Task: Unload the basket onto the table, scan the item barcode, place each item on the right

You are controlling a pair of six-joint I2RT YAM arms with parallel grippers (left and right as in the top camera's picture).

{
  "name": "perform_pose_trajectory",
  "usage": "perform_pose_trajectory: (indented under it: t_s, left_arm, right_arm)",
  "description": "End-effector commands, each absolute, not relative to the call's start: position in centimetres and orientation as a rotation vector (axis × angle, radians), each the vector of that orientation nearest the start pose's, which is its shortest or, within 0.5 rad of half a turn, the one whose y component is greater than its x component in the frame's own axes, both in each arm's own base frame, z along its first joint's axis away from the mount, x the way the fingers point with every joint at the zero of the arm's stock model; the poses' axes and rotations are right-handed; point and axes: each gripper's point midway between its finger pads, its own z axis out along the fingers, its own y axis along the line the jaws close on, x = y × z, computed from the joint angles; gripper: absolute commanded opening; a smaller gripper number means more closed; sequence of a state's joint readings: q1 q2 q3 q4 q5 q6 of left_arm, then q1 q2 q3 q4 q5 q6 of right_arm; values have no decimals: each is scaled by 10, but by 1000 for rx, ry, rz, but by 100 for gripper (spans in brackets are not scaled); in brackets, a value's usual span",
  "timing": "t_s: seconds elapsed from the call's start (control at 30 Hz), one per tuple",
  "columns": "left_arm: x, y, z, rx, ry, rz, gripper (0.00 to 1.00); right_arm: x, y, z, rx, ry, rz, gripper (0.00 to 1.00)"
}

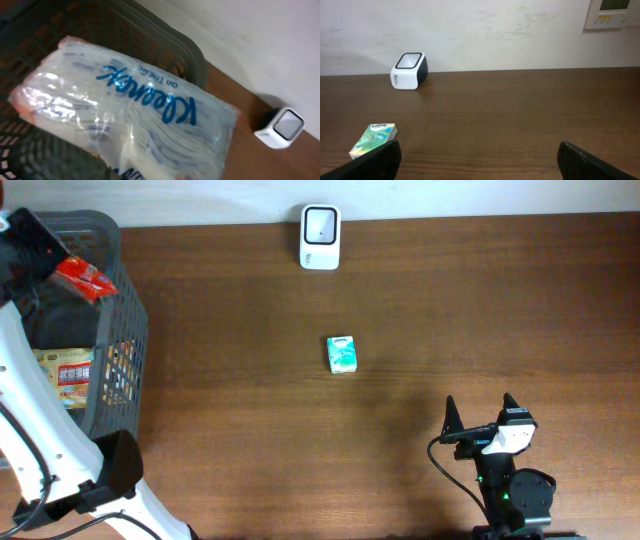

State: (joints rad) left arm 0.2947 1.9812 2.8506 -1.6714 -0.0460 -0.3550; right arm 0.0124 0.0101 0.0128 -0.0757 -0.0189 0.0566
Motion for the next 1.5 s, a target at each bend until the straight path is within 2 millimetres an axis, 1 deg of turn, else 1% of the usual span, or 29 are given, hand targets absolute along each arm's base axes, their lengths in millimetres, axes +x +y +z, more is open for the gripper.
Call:
perform_pose_trajectory:
  t_s: [0.0, 0.03, 0.13, 0.17, 0.23, 0.27, 0.33, 0.37, 0.4, 0.47, 0.53, 0.57, 0.63, 0.7, 0.8, 0.83, 0.9, 0.97, 1.0, 1.03, 1.07, 1.13, 1.2, 1.23, 1.3, 1.33, 1.4, 1.43, 1.47]
  left_arm:
    - [403, 74, 410, -504, 2292, -276, 0]
    - [408, 38, 419, -289, 2286, -412, 0]
    - [414, -37, 426, 9, 2278, -470, 0]
    - [414, -53, 426, 52, 2281, -466, 0]
    - [407, -110, 423, 210, 2290, -532, 0]
    - [404, -125, 417, 250, 2307, -538, 0]
    - [401, -159, 387, 333, 2398, -442, 0]
    - [403, -167, 371, 340, 2439, -383, 0]
    - [407, -184, 346, 349, 2491, -345, 0]
    - [419, -230, 280, 378, 2569, -353, 0]
    - [428, -263, 235, 418, 2556, -373, 0]
    - [430, -273, 221, 417, 2544, -370, 0]
    - [436, -308, 198, 456, 2464, -417, 0]
    - [431, -332, 178, 505, 2442, -442, 0]
    - [425, -367, 134, 530, 2477, -473, 0]
    - [416, -383, 123, 563, 2485, -493, 4]
    - [407, -396, 129, 696, 2429, -477, 21]
    - [409, -391, 140, 708, 2416, -467, 33]
    - [414, -380, 154, 681, 2411, -464, 33]
    - [417, -368, 163, 656, 2417, -456, 22]
    - [423, -331, 172, 590, 2471, -414, 7]
    - [428, -285, 155, 512, 2599, -336, 6]
    - [431, -246, 139, 432, 2702, -266, 26]
    - [437, -223, 143, 371, 2718, -233, 31]
    - [445, -193, 185, 283, 2688, -228, 52]
    - [452, -170, 220, 213, 2632, -230, 80]
    - [467, -107, 306, 36, 2448, -222, 93]
    - [467, -62, 355, -72, 2324, -198, 94]
    - [463, -29, 382, -147, 2253, -170, 96]
  right_arm:
    - [246, 4, 156, 37, 1647, 65, 99]
    - [246, 4, 156, 37, 1647, 65, 99]
    - [246, 4, 156, 37, 1647, 65, 99]
    - [246, 4, 156, 37, 1648, 65, 99]
    - [246, 4, 156, 37, 1647, 65, 99]
    - [246, 4, 156, 37, 1647, 65, 99]
    - [246, 4, 156, 37, 1647, 65, 99]
    - [246, 4, 156, 37, 1647, 65, 99]
    - [246, 4, 156, 37, 1647, 65, 98]
    - [246, 4, 156, 37, 1647, 65, 99]
    - [246, 4, 156, 37, 1647, 65, 99]
    - [246, 4, 156, 37, 1647, 65, 99]
    - [246, 4, 156, 37, 1647, 65, 98]
    - [246, 4, 156, 37, 1647, 65, 99]
    - [246, 4, 156, 37, 1647, 65, 99]
    - [246, 4, 156, 37, 1647, 65, 99]
    - [246, 4, 156, 37, 1647, 65, 99]
    - [246, 4, 156, 37, 1647, 65, 99]
    - [246, 4, 156, 37, 1647, 65, 99]
    - [246, 4, 156, 37, 1647, 65, 99]
    - [246, 4, 156, 37, 1647, 65, 99]
    - [246, 4, 156, 37, 1647, 65, 99]
    - [246, 4, 156, 37, 1647, 65, 99]
    - [246, 4, 156, 37, 1648, 65, 99]
    - [246, 4, 156, 37, 1647, 65, 99]
    - [246, 4, 156, 37, 1647, 65, 98]
    - [246, 4, 156, 37, 1647, 65, 99]
    - [246, 4, 156, 37, 1647, 65, 99]
    - [246, 4, 156, 37, 1647, 65, 99]
